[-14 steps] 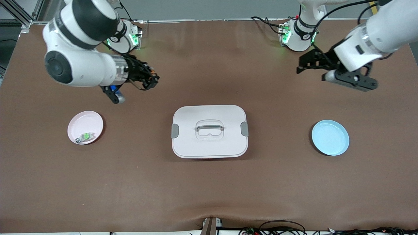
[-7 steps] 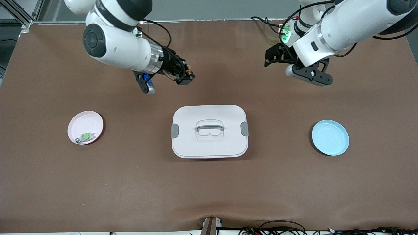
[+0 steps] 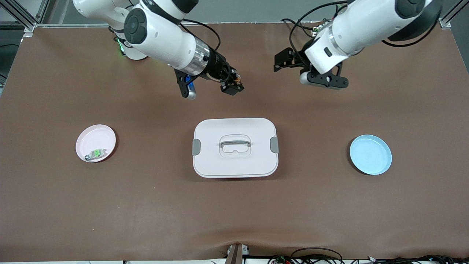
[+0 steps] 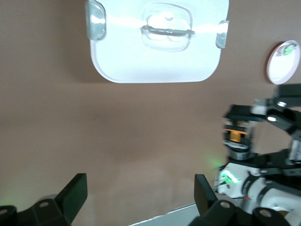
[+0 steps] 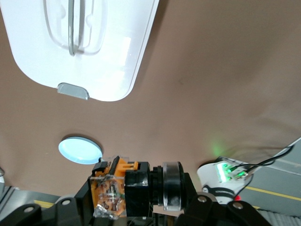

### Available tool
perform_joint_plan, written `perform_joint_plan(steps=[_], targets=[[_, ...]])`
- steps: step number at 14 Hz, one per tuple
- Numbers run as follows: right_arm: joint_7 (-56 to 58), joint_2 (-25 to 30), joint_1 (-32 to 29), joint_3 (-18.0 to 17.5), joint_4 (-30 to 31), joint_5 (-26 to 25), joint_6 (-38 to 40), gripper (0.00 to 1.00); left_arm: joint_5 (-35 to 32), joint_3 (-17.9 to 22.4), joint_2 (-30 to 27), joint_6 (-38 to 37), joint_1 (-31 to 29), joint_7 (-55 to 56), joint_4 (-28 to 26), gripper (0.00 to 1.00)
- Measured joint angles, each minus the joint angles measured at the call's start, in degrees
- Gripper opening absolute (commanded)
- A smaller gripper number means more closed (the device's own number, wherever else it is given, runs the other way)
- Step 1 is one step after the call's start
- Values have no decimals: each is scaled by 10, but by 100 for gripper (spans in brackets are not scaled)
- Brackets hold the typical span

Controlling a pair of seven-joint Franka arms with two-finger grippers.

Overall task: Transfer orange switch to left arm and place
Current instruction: 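Carry the switch above the box while the left gripper approaches it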

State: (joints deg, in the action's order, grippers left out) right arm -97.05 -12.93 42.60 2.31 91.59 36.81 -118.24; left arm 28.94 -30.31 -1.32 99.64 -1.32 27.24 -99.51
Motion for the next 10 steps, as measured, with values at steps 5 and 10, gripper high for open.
perform_joint_plan(steps=[5,10], targets=[[-47,-25,32,0,-15,0,-49,37,51,0,-62,44,-3,-1,-85,100],[-64,-48,39,1,-40,0,-50,37,141,4,-115,70,-20,-68,-154,100]])
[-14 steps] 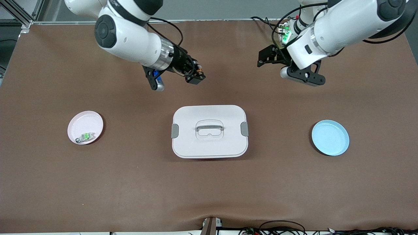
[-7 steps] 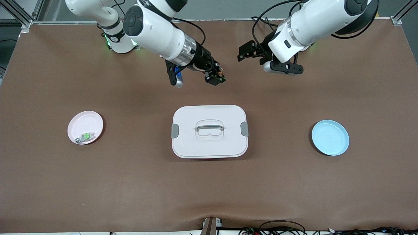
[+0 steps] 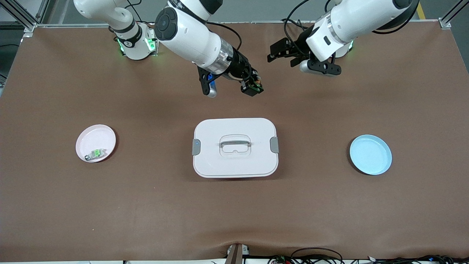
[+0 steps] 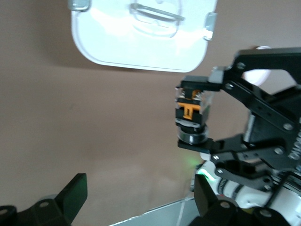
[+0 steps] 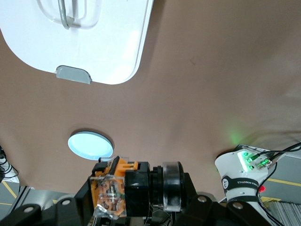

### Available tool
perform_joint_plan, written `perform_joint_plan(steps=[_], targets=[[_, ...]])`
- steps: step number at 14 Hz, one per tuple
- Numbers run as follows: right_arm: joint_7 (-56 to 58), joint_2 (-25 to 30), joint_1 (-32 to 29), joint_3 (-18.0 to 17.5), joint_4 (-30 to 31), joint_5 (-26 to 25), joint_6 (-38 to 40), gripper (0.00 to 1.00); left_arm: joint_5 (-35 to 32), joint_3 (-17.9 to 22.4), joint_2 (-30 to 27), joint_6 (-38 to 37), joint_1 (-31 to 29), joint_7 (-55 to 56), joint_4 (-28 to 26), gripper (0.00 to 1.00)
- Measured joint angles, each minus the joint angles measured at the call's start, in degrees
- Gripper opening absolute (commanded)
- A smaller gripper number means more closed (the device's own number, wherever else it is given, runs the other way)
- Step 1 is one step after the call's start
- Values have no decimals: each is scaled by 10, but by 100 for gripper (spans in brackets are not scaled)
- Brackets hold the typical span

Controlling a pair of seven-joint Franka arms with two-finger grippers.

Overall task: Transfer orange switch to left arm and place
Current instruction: 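Carry the switch above the box while the left gripper approaches it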

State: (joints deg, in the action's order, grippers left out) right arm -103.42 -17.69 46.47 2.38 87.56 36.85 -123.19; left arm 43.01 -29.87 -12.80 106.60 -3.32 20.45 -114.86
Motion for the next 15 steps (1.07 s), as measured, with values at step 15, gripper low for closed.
perform_joint_plan(steps=[15], targets=[[0,-4,0,2,-2,0,0,37,206,-57,15,224,-20,-113,-89,68]])
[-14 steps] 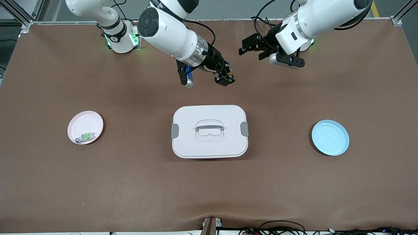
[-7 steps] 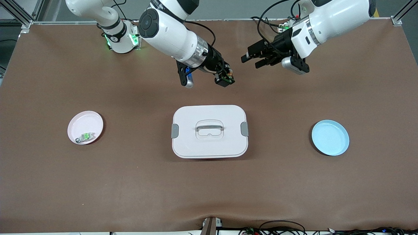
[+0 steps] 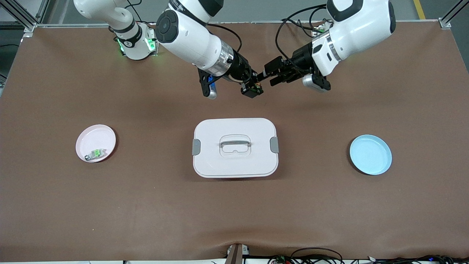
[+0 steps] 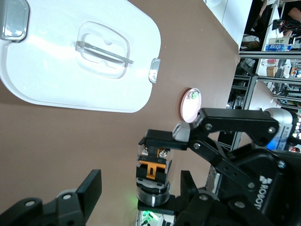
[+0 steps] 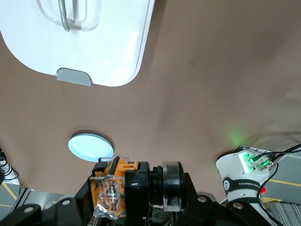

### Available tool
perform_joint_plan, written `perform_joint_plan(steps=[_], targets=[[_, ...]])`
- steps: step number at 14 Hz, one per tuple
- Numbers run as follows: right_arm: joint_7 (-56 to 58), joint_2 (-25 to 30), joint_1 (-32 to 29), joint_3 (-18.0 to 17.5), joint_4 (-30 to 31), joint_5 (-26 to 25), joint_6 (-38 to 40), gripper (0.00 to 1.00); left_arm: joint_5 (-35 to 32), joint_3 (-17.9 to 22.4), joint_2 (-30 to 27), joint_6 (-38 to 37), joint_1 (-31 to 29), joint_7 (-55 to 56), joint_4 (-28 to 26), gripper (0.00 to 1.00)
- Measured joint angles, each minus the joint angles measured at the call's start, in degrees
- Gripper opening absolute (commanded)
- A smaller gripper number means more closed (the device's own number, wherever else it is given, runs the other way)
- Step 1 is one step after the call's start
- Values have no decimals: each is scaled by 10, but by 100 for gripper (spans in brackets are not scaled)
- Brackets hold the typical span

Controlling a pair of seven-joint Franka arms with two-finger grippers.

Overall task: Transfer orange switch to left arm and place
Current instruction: 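Carry the switch above the box while the left gripper approaches it, then close the left gripper on the switch held by the right gripper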

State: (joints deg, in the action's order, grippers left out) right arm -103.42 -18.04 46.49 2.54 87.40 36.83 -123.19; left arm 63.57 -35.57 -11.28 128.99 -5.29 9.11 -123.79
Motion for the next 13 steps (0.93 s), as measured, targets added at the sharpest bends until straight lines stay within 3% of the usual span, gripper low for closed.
perform_joint_plan(steps=[5,7,13], targets=[[0,-1,0,0,0,0,0,37,35,-18,7,23,0,-2,0,66],[0,-1,0,0,-1,0,0,37,36,-28,13,38,0,-4,0,55],[0,-1,0,1,-2,0,0,37,81,-35,29,55,0,-34,-3,37]])
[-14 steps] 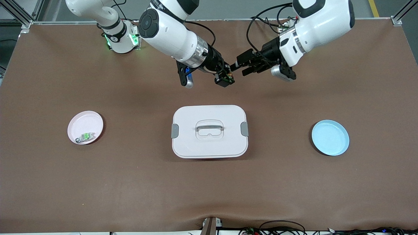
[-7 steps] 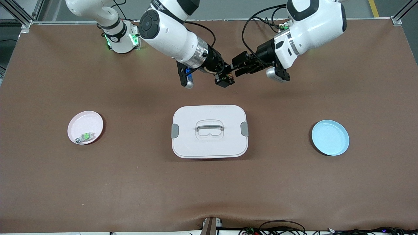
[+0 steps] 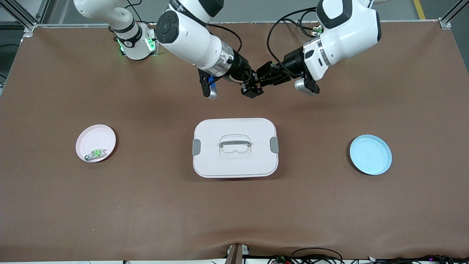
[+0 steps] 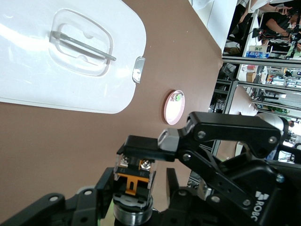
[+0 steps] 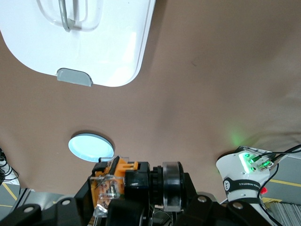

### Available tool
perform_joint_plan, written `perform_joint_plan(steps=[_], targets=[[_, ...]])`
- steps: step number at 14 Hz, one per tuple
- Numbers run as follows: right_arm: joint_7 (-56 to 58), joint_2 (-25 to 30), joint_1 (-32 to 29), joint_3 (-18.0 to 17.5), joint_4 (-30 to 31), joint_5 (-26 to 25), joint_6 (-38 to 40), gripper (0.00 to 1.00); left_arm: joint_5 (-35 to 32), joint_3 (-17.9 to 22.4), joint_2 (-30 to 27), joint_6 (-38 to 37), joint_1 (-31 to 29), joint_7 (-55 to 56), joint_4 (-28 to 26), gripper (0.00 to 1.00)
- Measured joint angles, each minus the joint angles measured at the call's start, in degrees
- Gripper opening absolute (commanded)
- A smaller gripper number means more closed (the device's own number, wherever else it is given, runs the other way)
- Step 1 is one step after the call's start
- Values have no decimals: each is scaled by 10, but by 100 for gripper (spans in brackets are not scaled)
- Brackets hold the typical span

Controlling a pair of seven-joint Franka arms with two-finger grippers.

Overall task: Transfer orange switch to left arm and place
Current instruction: 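Close the left gripper on the switch held by the right gripper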

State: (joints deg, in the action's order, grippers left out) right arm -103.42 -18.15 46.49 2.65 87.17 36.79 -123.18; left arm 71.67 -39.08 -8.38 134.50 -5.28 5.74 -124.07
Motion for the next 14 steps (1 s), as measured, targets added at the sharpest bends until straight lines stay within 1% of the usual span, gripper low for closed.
perform_joint_plan(steps=[3,5,6,7,8,9,10,14], targets=[[0,0,0,1,-1,0,1,37,10,-1,3,2,0,-8,-1,26],[0,0,0,2,-1,1,2,38,11,-1,3,2,0,-14,-1,2],[0,0,0,2,-1,1,2,45,11,-1,3,2,0,-14,-1,0],[0,0,0,2,-1,1,3,52,11,-1,3,2,0,-15,-1,0],[0,0,0,2,-1,1,3,65,12,-1,3,2,0,-16,-1,0],[0,0,0,2,-1,1,2,74,12,-1,3,3,0,-16,-1,0],[-1,0,0,2,-1,1,2,100,12,-1,3,3,0,-17,-1,0],[-2,0,0,1,-2,0,3,100,12,-2,4,3,0,-18,-1,0]])
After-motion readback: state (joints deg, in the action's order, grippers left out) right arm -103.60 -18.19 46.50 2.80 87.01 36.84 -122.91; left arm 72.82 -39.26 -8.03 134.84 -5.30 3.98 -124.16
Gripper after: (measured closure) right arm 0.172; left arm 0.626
